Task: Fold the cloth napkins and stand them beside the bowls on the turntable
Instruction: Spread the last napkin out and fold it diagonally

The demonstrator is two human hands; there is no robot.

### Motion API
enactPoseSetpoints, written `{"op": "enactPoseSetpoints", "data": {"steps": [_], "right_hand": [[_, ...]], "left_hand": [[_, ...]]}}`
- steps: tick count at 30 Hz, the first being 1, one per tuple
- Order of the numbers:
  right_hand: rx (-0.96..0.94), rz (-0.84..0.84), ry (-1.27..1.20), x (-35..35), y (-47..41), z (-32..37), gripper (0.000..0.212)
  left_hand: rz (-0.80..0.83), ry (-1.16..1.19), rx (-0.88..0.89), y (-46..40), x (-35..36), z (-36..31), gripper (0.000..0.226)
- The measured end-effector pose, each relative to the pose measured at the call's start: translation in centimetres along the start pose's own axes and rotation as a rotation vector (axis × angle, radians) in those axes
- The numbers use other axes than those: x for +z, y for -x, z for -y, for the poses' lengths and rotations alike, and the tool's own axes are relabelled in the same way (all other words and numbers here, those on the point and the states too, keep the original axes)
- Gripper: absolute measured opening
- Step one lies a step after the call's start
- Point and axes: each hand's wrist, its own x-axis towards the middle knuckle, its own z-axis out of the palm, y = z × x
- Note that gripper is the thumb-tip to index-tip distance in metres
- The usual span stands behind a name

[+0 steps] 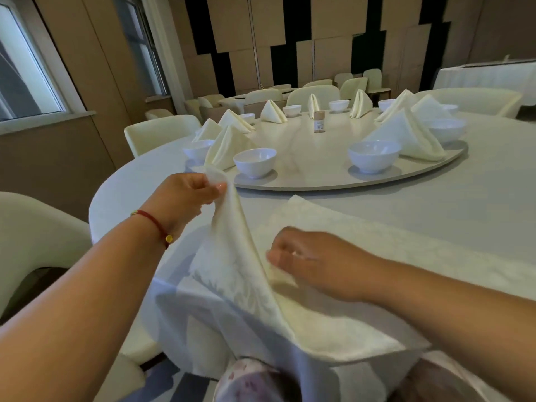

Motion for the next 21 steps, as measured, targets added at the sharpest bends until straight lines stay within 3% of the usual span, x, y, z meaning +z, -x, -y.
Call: {"op": "enactPoseSetpoints", "data": {"steps": [4,8,13,17,21], "right_hand": [[0.073,0.026,0.126,-1.5,-2.1,-4.2,0.057],[0.021,-0.014,-0.022,-0.4,-3.0,-7.0,0.065],[0.125,-0.006,-0.147,0.4,-3.8,-8.4,0.086],[0.117,-0.003,-0.083,0.1,-3.9,-8.1,0.055],[0.098,0.02,-0.08,-0.2,-3.5,-8.1,0.051]], "left_hand": [[0.02,-0.133,-0.028,-1.8,3.2,-1.0,0.029],[0.125,-0.28,-0.077,-4.1,6.4,-1.3,0.02],[0.242,-0.559,-0.105,-6.7,10.0,-0.8,0.029],[0.285,-0.61,-0.102,-8.4,11.4,-0.2,0.027],[0.286,-0.649,-0.092,-9.0,12.1,0.2,0.028]]}}
